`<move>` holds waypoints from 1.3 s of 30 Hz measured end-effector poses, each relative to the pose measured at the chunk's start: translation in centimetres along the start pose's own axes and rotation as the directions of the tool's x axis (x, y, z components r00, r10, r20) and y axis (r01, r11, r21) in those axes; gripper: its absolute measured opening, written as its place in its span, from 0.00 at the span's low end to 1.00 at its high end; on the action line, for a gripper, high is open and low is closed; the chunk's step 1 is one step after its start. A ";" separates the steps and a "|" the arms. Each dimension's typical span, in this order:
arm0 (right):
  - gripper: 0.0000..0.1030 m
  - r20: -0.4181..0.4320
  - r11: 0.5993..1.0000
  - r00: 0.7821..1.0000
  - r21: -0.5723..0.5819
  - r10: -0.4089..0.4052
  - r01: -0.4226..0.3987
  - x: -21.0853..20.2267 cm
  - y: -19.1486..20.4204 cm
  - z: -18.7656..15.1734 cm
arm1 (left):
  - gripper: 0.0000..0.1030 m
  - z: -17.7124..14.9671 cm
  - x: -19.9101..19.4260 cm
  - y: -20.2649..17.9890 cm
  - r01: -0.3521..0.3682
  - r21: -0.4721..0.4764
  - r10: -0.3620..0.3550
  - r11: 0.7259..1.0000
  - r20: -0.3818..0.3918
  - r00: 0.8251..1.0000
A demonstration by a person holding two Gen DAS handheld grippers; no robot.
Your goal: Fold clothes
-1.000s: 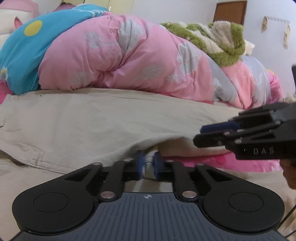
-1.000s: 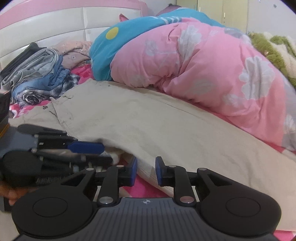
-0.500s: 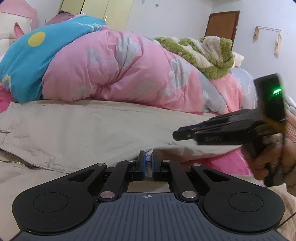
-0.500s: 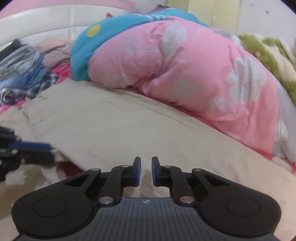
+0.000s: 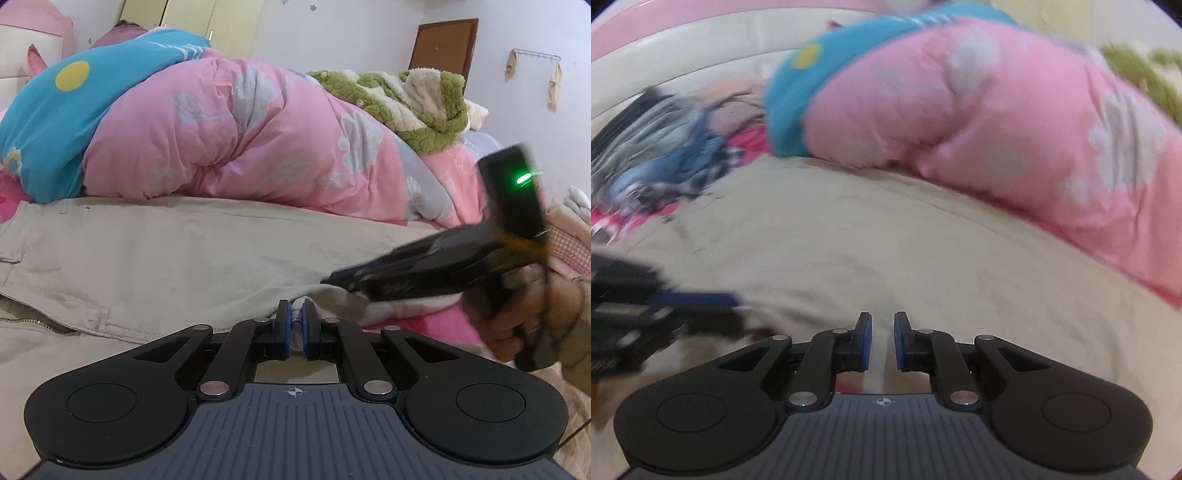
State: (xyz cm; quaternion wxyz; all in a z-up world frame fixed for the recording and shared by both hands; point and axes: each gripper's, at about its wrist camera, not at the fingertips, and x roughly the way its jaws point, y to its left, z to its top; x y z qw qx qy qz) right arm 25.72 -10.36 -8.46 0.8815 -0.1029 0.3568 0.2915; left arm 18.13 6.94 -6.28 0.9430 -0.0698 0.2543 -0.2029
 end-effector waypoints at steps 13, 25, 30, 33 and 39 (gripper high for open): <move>0.14 0.148 0.990 0.981 -0.083 0.125 -0.113 -4.9 0.8 -0.3 | 0.04 0.0 -0.3 -0.1 -0.003 0.002 0.003 1.000 0.015 1.000; 0.13 -0.002 0.998 0.998 0.005 0.066 -0.066 2.5 -0.8 0.7 | 0.00 -0.2 0.0 0.7 0.011 -0.031 -0.011 0.999 -0.011 1.000; 0.15 0.082 0.997 0.994 0.004 0.076 -0.076 -2.2 -1.0 -0.4 | 0.01 0.1 -0.1 1.9 0.007 -0.116 -0.007 0.993 -0.002 1.000; 0.16 0.099 0.995 0.990 -0.013 0.103 -0.102 -4.4 -0.5 -1.1 | 0.03 0.3 -0.4 2.8 -0.008 -0.158 0.009 0.987 0.009 1.000; 0.44 0.068 0.977 0.977 0.063 0.202 -0.206 -5.3 -0.3 -2.4 | 0.06 0.6 -0.6 4.1 -0.058 -0.197 0.063 0.979 0.015 0.998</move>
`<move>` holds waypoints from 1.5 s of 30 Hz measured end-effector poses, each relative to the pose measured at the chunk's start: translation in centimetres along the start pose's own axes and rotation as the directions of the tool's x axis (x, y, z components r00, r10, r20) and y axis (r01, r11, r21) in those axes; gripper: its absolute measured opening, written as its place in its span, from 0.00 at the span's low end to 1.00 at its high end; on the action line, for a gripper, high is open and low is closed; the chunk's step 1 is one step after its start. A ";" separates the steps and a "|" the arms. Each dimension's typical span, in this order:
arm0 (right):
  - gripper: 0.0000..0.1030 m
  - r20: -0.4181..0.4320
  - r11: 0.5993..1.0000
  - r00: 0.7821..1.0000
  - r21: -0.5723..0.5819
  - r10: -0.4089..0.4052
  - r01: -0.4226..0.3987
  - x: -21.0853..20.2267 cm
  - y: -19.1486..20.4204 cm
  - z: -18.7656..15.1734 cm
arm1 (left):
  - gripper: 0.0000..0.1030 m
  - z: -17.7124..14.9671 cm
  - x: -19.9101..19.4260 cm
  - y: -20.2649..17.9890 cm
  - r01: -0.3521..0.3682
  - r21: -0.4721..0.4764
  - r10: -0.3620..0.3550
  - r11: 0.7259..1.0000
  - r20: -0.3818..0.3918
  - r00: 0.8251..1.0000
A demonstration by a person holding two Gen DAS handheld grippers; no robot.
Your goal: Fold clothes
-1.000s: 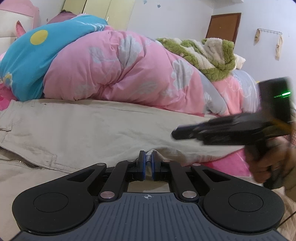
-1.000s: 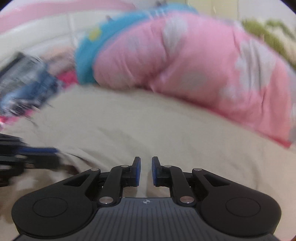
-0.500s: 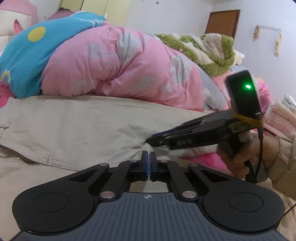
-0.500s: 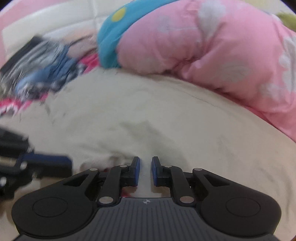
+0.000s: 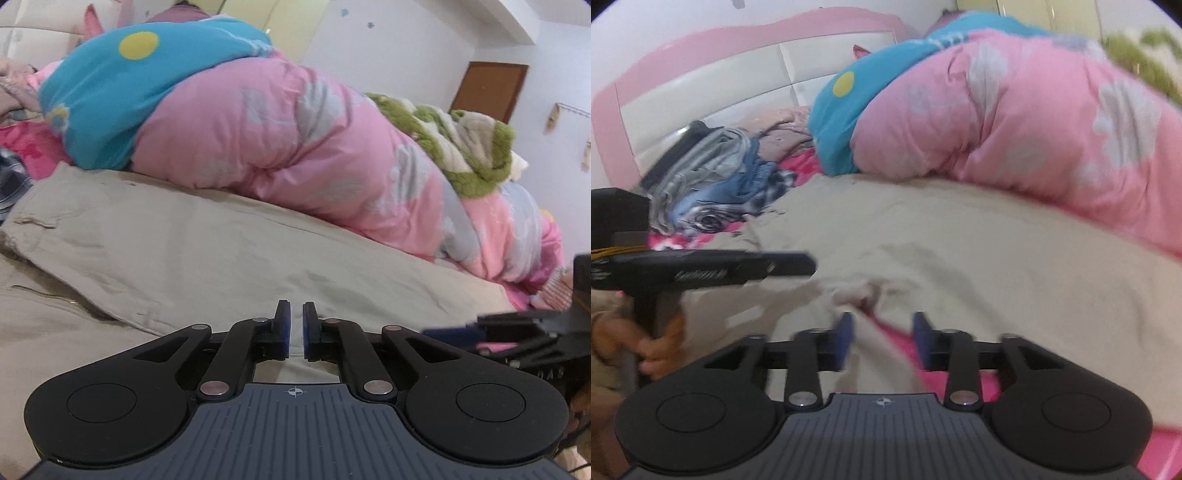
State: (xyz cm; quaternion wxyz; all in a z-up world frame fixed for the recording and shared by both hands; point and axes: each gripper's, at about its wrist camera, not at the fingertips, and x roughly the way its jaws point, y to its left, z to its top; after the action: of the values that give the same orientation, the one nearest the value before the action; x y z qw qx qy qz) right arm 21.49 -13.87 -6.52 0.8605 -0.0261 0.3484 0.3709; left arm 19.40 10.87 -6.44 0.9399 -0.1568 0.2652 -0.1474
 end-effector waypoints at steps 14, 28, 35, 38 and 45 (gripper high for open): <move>0.00 0.072 0.961 0.997 0.273 0.031 -0.050 0.3 -1.5 -3.0 | 0.06 0.0 1.0 2.3 -0.152 -0.055 0.150 0.987 -0.043 0.988; 0.23 0.069 0.989 0.989 0.071 -0.134 0.130 0.1 0.9 -0.7 | 0.31 -0.5 1.3 -0.3 -0.068 0.078 0.070 0.995 -0.024 0.997; 0.27 0.029 0.941 0.987 -0.301 -0.155 0.157 4.1 3.6 0.4 | 0.34 -0.9 2.3 -0.7 -0.067 0.111 0.076 0.991 -0.075 0.994; 0.27 0.000 0.878 0.989 -0.461 -0.148 0.131 5.1 5.1 -0.1 | 0.34 -0.9 2.5 -0.2 -0.074 0.088 0.081 0.993 -0.086 0.993; 0.26 0.020 0.754 0.981 -0.637 -0.192 0.161 6.9 6.7 -0.4 | 0.34 -0.9 2.6 -0.1 -0.080 0.090 0.088 0.993 -0.090 0.992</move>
State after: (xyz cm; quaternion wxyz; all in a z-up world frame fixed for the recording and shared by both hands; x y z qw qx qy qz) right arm 20.20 -4.88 -9.67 0.8235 -0.3568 0.2182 0.3834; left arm 21.02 9.70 -8.32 0.9377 -0.0976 0.3087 -0.1263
